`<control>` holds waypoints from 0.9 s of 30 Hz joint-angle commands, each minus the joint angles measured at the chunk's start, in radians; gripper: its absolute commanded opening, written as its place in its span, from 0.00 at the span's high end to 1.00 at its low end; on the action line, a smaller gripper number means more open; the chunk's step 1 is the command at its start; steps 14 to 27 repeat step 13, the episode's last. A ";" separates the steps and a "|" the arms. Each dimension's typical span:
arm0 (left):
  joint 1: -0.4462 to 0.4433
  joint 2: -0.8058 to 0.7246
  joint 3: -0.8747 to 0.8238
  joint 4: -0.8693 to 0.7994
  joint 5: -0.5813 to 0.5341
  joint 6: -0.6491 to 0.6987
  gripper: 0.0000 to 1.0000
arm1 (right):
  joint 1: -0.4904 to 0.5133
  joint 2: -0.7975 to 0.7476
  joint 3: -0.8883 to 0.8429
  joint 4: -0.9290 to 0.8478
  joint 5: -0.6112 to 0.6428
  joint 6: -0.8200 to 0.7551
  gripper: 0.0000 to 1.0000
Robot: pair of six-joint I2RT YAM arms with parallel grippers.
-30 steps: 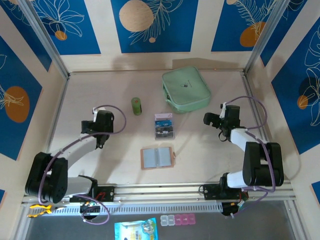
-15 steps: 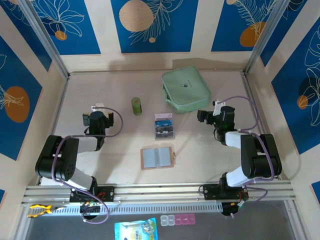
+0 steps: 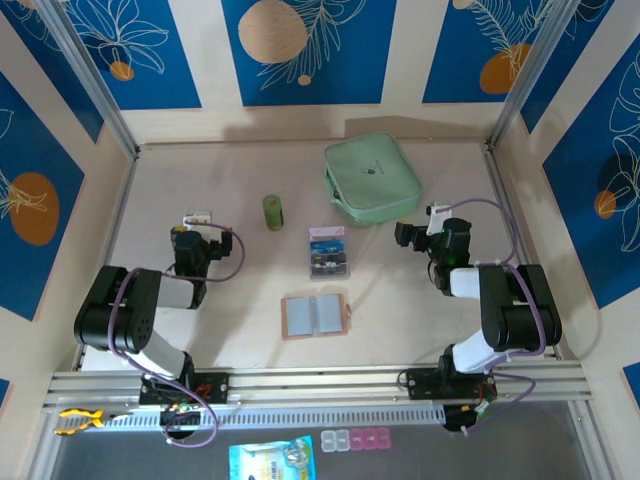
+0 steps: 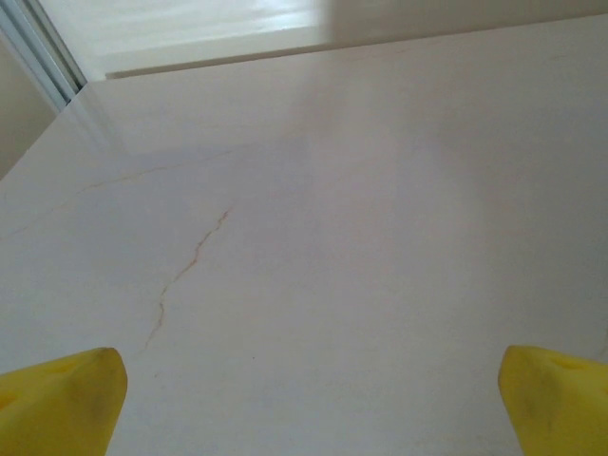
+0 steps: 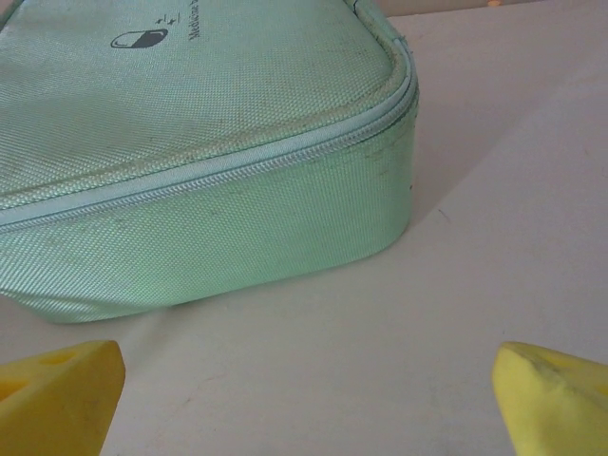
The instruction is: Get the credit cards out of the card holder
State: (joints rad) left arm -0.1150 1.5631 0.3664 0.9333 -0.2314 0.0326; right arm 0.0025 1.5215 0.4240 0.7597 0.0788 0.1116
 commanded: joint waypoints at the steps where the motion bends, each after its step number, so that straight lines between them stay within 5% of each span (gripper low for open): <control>1: 0.011 0.002 -0.008 0.042 0.034 0.009 0.00 | 0.001 0.000 -0.009 0.046 0.012 -0.014 0.01; 27: 0.011 0.003 -0.008 0.043 0.033 0.011 0.00 | -0.003 0.001 -0.007 0.042 0.003 -0.012 0.01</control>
